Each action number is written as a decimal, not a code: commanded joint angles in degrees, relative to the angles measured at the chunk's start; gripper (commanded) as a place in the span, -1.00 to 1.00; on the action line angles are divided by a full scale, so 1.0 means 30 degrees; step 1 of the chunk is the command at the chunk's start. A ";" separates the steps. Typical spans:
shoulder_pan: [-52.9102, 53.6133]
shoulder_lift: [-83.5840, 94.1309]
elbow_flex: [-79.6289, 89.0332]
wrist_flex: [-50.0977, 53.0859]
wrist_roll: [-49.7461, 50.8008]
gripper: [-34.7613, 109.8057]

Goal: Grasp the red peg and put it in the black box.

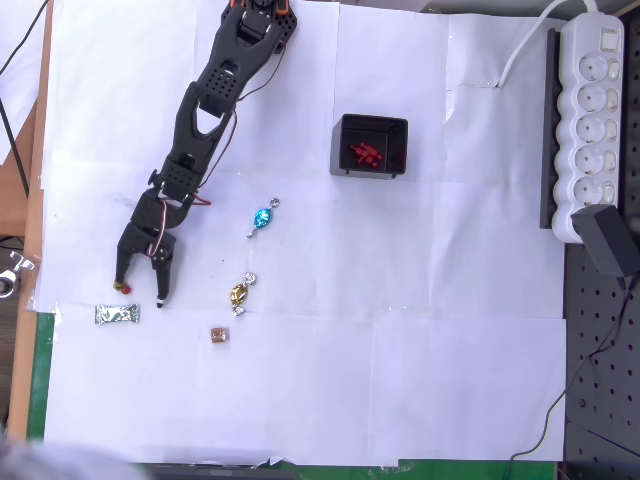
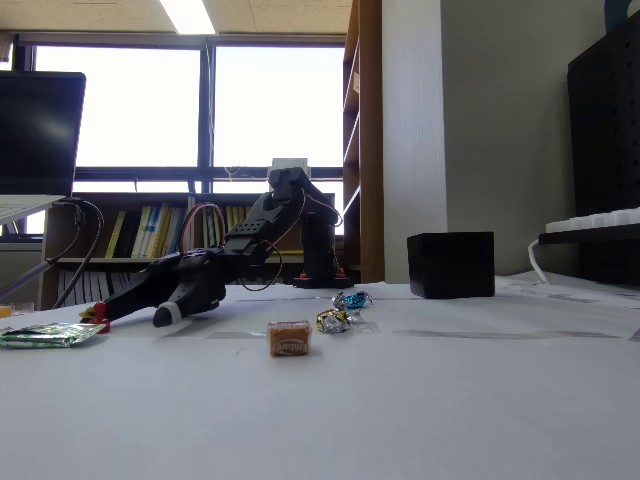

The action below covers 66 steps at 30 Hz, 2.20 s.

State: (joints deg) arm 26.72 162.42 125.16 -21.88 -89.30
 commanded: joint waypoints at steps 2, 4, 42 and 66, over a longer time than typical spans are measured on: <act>0.0117 0.0059 0.0908 0.0205 0.0029 -0.13; 0.0117 0.0059 0.0879 0.0234 0.0000 -0.13; -0.0322 -1.3652 -0.5303 1.6934 0.0557 -0.52; -1.5732 -2.7656 -0.8145 3.8848 0.8818 -0.52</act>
State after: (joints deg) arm -11.07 84.20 99.32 91.49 -66.36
